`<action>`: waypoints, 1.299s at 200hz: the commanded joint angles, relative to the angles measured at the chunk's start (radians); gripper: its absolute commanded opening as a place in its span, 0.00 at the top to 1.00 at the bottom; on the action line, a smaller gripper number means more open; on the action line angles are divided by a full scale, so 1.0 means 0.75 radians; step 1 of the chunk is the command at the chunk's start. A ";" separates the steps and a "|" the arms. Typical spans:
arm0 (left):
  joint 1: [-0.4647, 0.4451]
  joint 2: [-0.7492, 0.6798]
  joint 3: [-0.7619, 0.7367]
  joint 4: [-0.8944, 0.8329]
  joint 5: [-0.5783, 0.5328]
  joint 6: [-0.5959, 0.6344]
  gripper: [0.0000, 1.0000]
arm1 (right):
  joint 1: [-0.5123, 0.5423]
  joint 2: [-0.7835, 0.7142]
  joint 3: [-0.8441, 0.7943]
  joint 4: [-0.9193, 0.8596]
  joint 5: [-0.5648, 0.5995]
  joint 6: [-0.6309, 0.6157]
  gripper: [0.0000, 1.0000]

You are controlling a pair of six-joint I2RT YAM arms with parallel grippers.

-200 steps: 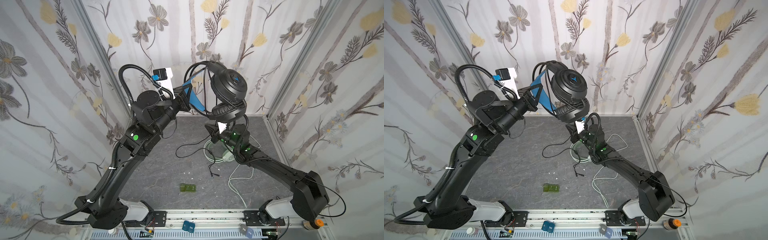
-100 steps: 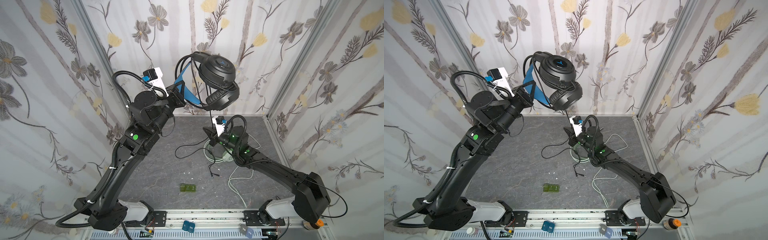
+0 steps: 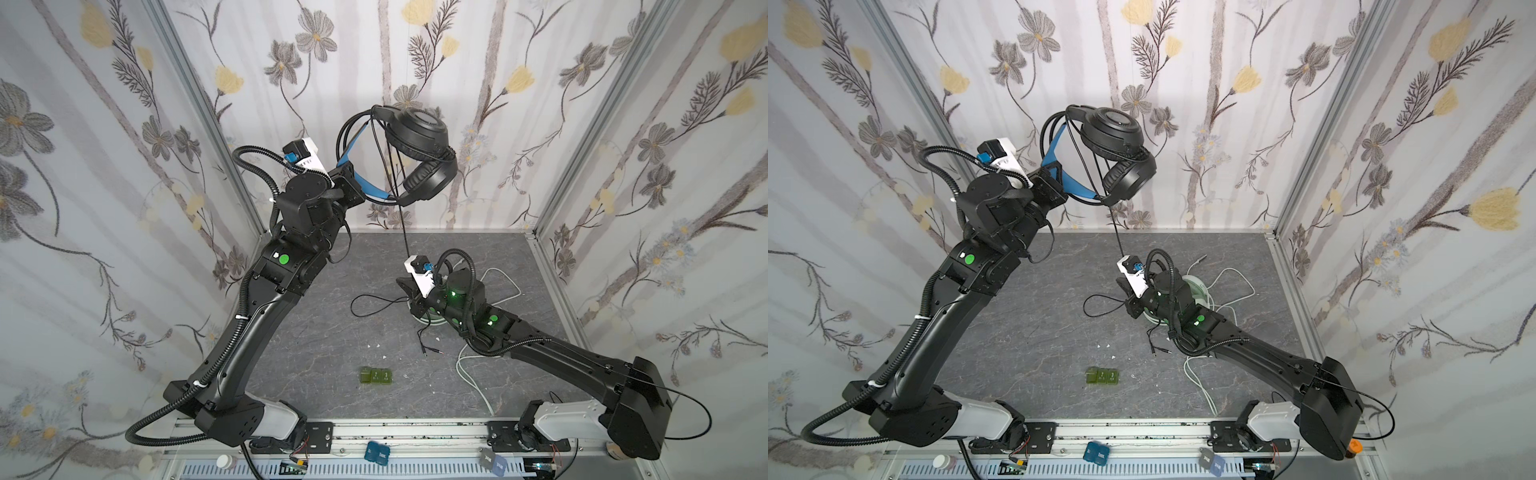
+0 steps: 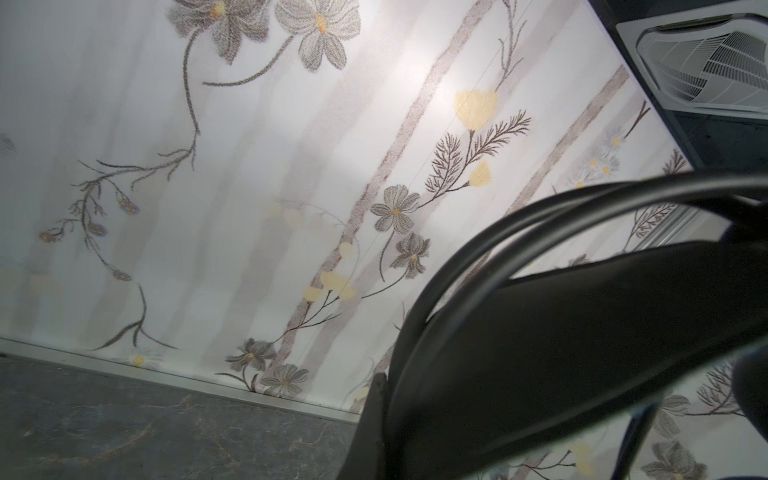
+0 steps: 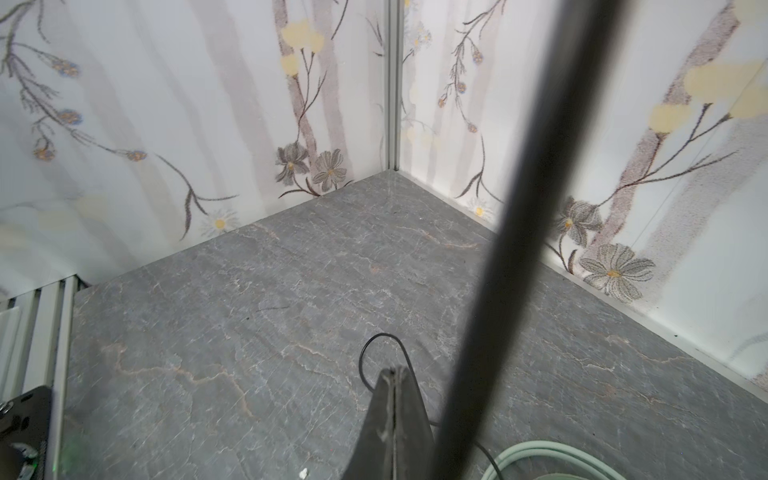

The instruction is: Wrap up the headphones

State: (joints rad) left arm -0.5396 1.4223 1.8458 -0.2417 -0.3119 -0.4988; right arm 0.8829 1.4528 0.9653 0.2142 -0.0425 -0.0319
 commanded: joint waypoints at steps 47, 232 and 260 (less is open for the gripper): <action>0.026 0.029 -0.073 0.092 -0.168 0.062 1.00 | 0.122 -0.047 0.061 -0.264 0.131 -0.127 1.00; -0.223 -0.066 -0.681 0.213 -0.564 1.591 1.00 | 0.165 -0.062 0.376 -0.699 0.555 -0.538 1.00; -0.237 -0.161 -0.704 0.041 -0.506 1.632 1.00 | 0.153 -0.054 0.382 -0.701 0.606 -0.572 1.00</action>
State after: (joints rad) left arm -0.7143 1.3491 1.3262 -0.1349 -0.7059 0.6266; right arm 1.0054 1.4044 1.2373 -0.3248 0.3325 -0.4076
